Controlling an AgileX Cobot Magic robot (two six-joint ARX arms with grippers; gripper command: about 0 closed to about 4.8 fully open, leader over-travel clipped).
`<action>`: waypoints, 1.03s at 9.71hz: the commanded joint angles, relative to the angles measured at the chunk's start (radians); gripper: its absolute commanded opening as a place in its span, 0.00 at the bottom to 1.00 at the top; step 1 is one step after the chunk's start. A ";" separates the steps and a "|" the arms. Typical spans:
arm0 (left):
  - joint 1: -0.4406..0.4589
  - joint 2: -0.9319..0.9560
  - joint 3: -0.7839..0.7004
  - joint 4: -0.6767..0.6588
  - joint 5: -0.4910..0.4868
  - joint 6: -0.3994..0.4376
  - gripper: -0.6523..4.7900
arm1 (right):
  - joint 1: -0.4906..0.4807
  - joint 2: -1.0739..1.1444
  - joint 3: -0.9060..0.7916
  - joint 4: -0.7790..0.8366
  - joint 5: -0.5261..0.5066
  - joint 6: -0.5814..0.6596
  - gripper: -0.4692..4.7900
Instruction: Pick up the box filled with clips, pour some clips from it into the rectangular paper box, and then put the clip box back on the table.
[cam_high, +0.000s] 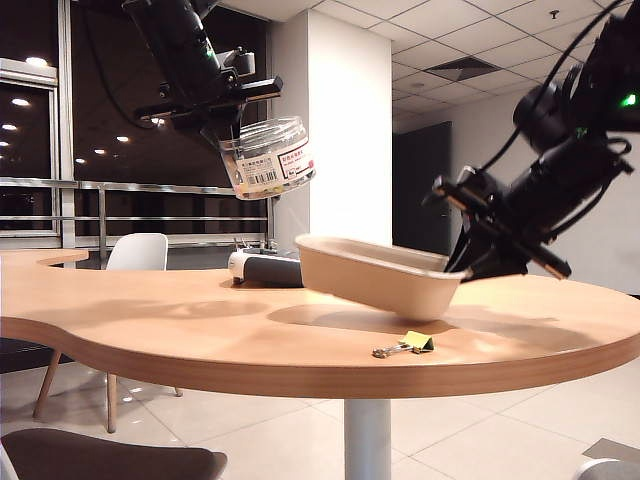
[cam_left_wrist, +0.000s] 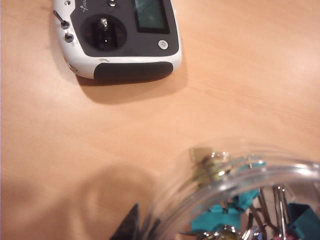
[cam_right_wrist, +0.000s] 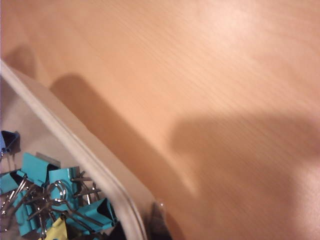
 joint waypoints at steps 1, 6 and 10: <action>-0.001 -0.005 0.005 0.017 0.000 -0.003 0.11 | 0.010 -0.024 0.023 -0.037 -0.010 0.027 0.09; -0.001 -0.005 0.005 0.016 0.001 -0.004 0.11 | 0.047 -0.023 0.031 -0.045 0.036 0.016 0.32; 0.000 -0.005 0.006 0.009 0.001 -0.003 0.11 | 0.042 -0.028 0.099 -0.105 0.041 0.015 0.68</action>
